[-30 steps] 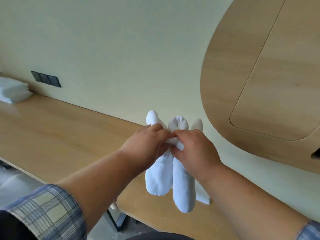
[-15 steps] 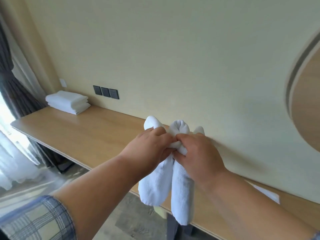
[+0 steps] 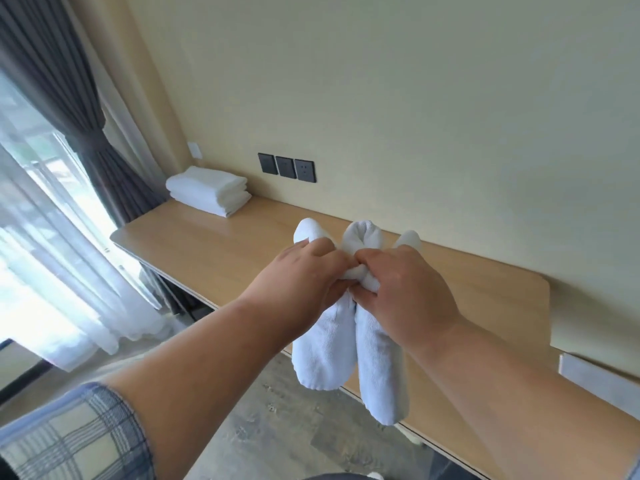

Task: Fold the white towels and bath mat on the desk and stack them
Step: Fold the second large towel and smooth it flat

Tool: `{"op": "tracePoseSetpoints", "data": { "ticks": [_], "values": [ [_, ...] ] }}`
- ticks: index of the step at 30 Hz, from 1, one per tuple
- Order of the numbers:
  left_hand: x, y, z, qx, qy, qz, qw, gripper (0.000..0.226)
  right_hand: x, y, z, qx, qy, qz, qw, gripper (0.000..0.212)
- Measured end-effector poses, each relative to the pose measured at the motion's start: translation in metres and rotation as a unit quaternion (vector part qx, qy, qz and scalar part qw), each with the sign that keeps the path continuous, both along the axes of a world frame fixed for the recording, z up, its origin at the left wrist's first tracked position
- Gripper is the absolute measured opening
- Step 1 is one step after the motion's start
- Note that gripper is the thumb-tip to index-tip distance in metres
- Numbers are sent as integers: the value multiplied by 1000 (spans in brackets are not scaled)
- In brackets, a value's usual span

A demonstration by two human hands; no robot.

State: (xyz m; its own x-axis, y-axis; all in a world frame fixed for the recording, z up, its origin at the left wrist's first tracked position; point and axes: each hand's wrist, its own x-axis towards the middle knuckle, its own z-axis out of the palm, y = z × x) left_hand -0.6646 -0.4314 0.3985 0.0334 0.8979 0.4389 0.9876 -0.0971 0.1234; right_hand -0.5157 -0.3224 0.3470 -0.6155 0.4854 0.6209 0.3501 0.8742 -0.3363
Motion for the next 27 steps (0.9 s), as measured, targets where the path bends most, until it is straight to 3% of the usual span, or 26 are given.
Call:
{"op": "tracePoseSetpoints", "data": {
  "ticks": [10, 15, 17, 23, 27],
  "values": [
    [-166, 61, 3, -36, 14, 110, 993, 22, -184, 82, 5, -9, -31, 62, 998, 31],
    [-240, 80, -14, -23, 14, 142, 989, 29, -265, 99, -9, -49, -46, 76, 995, 17],
    [-271, 88, -29, -43, 3, 151, 988, 21, -293, 104, -21, -66, -56, 65, 994, 16],
    [-370, 122, -70, -96, -47, 105, 989, 25, -374, 116, -53, -125, -107, -11, 986, 17],
    [-440, 150, -98, -153, -98, 83, 980, 37, -428, 127, -68, -206, -132, -73, 967, 48]
  ]
}}
